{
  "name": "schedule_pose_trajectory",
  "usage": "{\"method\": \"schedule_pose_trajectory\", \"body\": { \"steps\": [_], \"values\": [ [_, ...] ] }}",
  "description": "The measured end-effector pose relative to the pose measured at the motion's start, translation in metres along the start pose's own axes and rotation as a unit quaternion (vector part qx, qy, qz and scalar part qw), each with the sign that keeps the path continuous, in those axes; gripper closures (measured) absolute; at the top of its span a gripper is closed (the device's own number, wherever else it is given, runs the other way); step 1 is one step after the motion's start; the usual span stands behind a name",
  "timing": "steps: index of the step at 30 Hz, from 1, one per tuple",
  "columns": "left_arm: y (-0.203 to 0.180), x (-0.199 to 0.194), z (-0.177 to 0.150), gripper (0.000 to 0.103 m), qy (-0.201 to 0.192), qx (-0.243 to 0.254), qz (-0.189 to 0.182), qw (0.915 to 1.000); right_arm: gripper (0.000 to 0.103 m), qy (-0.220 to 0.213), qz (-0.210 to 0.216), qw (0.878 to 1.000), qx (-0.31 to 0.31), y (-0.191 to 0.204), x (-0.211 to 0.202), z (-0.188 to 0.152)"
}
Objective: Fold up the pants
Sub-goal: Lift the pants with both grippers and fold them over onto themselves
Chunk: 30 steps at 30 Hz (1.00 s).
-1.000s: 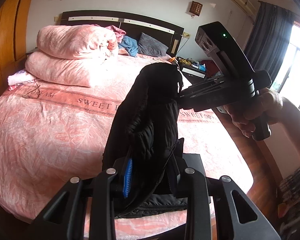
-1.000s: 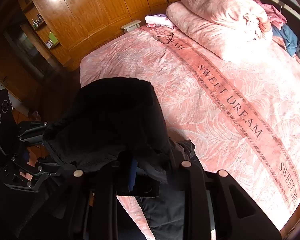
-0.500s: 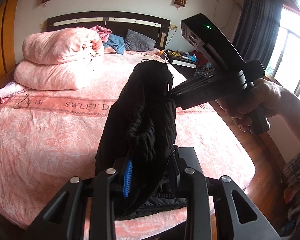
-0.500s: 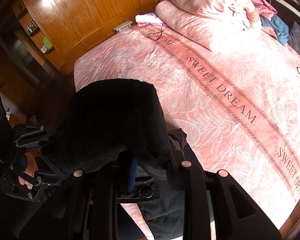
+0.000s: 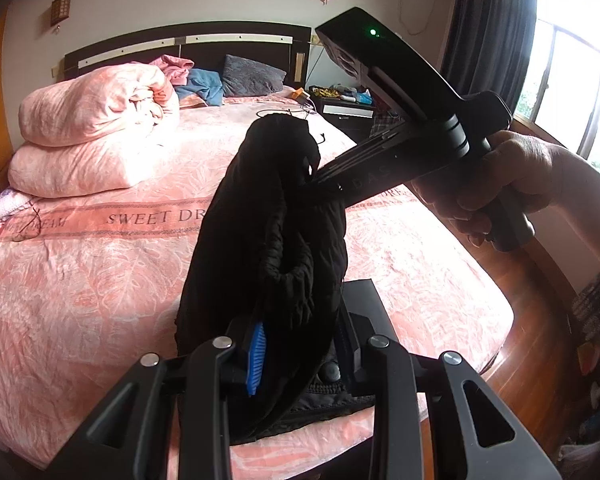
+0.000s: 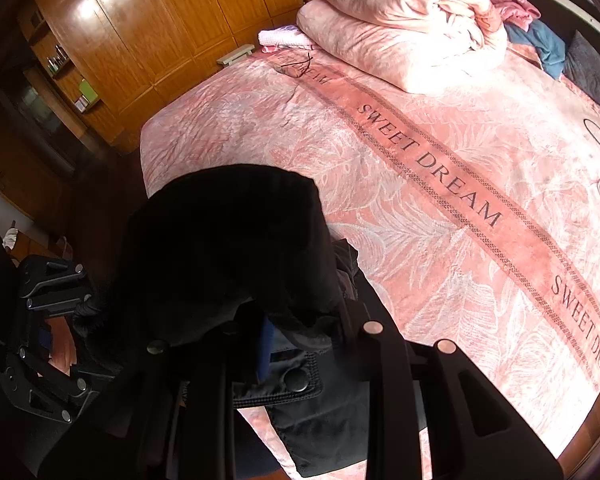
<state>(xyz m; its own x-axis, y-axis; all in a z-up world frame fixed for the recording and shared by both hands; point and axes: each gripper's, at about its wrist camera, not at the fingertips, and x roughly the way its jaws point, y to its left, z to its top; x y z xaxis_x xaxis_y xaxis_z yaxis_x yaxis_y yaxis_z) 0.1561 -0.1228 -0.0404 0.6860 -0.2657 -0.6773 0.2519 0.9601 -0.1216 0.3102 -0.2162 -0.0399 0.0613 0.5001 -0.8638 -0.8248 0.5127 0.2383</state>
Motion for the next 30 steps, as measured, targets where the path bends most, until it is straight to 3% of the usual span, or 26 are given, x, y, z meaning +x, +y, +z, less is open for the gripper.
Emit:
{"method": "schedule_pose_trajectory", "body": {
  "steps": [30],
  "values": [
    [-0.067, 0.059, -0.02, 0.074, 0.048, 0.087, -0.005, 0.9951, 0.079, -0.018, 0.008, 1.0, 0.015, -0.043, 0.006, -0.062]
  ]
}}
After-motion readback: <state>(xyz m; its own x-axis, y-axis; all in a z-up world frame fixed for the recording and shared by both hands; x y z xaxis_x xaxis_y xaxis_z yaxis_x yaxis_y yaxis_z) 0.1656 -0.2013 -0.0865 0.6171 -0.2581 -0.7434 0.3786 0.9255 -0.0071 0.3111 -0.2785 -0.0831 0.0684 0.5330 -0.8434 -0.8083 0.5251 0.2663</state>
